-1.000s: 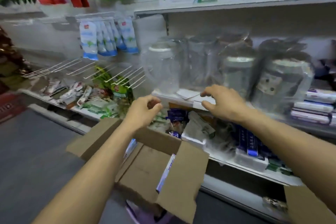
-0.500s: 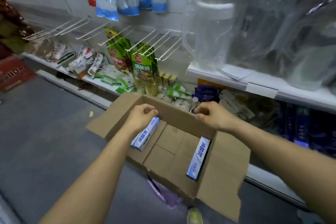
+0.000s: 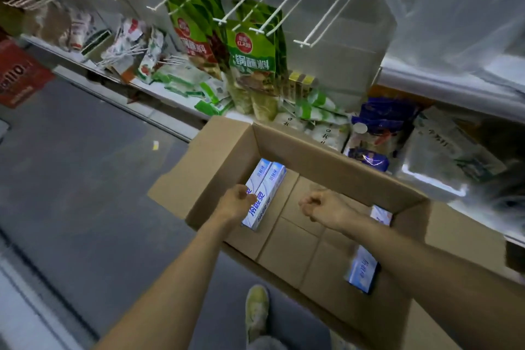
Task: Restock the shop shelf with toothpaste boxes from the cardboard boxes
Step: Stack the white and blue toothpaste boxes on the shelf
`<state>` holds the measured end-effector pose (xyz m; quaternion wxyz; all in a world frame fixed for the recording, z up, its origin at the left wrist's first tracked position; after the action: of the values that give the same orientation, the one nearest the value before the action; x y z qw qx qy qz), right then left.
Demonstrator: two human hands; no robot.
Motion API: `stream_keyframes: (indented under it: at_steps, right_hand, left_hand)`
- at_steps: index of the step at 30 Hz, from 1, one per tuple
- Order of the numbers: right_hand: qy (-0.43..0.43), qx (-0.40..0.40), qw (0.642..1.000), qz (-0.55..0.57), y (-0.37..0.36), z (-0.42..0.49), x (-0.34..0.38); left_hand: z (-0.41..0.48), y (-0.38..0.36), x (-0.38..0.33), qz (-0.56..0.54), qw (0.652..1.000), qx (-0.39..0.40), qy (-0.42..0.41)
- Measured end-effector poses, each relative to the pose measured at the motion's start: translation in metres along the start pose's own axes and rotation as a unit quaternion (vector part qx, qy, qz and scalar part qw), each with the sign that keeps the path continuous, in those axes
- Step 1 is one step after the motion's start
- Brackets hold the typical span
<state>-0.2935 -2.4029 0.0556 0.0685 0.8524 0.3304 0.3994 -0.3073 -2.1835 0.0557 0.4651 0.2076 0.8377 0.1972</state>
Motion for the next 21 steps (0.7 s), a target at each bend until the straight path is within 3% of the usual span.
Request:
stream_keyframes:
  at_steps: [5, 9, 16, 21]
  right_hand:
    - [-0.096, -0.018, 0.993, 0.071, -0.052, 0.062, -0.019]
    - [-0.158, -0.017, 0.98, 0.123, -0.092, 0.105, -0.036]
    - [-0.195, -0.031, 0.952, 0.236, -0.135, 0.141, -0.045]
    - [-0.196, -0.051, 0.93, 0.307, -0.148, 0.15, -0.065]
  left_hand:
    - [0.077, -0.011, 0.049, 0.027, 0.997, 0.071, 0.004]
    - [0.124, -0.029, 0.085, 0.007, 0.996, 0.082, 0.019]
    - [0.157, -0.057, 0.125, -0.017, 0.99, 0.055, 0.13]
    - [0.142, -0.087, 0.12, -0.152, 0.962, 0.094, 0.206]
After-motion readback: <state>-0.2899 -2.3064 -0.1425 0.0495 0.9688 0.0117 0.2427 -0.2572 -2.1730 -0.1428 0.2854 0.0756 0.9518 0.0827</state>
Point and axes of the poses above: each hand's wrist, its own z-axis towards the middle knuckle, its own y-axis out of the back of the hand, x = y × z, the point moved 5 cm from there along z, towards the middle knuckle, and after that the axes turned 10 degrees about -y, right-handed, at the moved point
